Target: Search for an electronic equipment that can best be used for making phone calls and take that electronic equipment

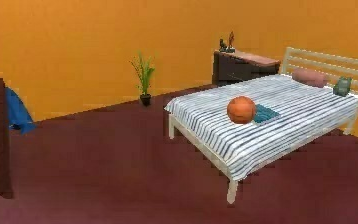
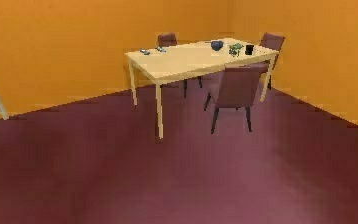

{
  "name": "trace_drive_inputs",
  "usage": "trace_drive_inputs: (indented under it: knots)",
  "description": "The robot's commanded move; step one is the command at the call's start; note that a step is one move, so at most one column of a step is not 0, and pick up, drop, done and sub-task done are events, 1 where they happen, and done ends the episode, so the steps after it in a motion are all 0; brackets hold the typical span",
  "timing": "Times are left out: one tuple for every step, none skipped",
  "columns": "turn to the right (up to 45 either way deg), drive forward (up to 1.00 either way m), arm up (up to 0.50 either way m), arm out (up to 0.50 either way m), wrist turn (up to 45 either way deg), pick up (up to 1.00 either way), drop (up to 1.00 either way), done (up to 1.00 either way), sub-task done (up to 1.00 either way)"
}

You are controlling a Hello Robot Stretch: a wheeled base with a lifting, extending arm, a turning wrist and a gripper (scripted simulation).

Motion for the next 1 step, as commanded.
trace_drive_inputs:
  knots:
    - [45.0,0.00,0.00,0.00,0.0,0.00,0.00,0.00,0.00]
